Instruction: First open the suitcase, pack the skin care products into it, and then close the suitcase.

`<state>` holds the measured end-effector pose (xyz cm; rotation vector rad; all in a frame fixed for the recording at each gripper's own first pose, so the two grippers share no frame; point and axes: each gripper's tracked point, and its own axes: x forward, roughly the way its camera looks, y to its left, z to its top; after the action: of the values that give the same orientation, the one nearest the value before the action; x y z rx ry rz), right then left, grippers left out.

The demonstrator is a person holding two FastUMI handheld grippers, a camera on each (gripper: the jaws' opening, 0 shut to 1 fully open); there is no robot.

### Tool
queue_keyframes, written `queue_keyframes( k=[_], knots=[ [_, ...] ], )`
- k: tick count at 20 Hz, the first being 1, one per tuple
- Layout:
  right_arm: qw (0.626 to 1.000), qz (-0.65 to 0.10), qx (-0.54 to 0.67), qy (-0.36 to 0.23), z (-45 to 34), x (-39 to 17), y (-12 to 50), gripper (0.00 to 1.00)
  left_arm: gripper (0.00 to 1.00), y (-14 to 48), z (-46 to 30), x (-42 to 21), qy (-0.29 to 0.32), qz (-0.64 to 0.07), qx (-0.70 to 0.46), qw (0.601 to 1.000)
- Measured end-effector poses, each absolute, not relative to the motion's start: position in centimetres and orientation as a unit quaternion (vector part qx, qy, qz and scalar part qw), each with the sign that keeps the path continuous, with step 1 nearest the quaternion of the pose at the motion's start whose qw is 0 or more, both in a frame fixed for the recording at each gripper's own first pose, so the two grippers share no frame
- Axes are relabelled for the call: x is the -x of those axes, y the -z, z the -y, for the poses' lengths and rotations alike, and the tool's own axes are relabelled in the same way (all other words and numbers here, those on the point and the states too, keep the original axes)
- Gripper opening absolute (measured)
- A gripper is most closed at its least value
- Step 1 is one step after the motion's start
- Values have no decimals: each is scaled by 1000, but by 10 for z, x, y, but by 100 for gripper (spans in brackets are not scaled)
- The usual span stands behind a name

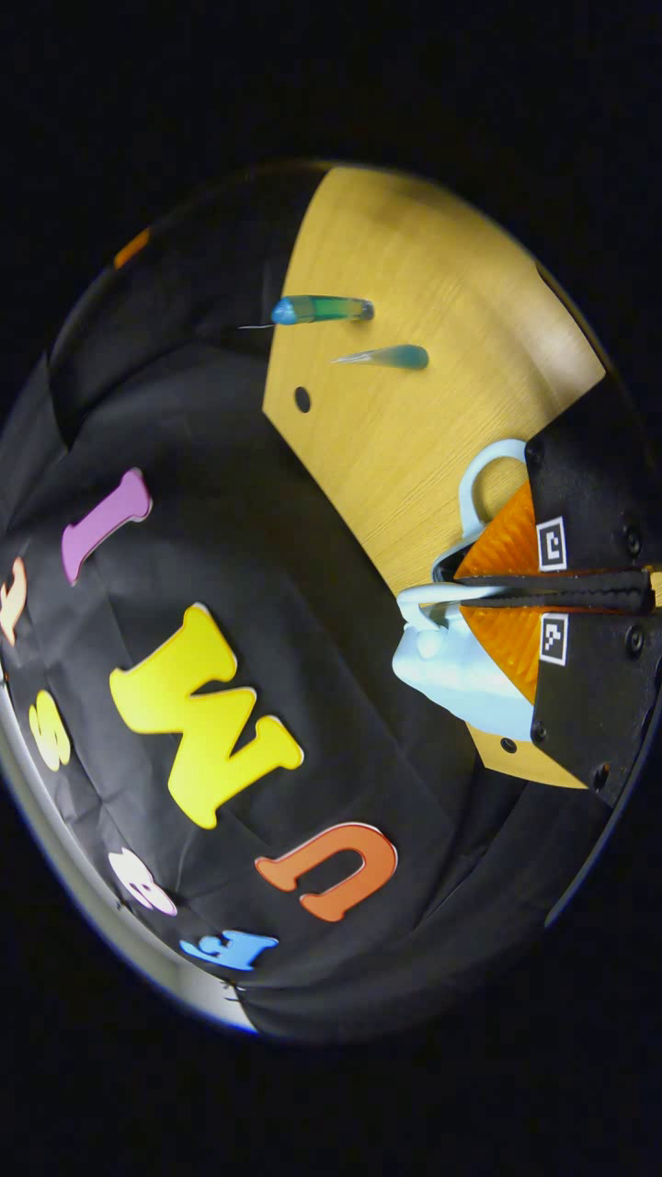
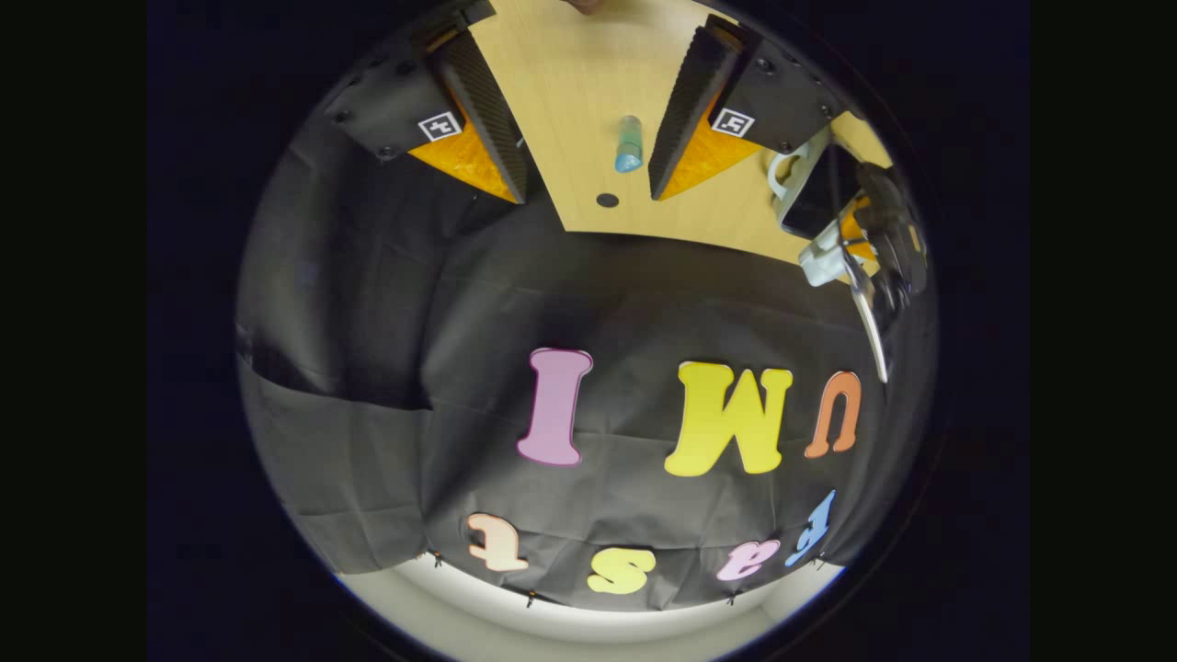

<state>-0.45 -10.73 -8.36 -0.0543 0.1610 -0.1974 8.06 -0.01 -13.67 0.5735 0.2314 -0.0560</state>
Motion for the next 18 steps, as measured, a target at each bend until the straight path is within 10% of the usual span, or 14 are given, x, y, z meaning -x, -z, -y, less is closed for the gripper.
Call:
queue_keyframes(
  k=[8, 18],
  knots=[
    [993, -66, 23, 94, 20, 1, 69, 80, 3, 40, -148, -62, -10, -76, -169, 983],
    [992, -97, 27, 73, -57, 11, 76, 80, 2, 69, -345, -73, -71, -56, -133, 987]
  ],
)
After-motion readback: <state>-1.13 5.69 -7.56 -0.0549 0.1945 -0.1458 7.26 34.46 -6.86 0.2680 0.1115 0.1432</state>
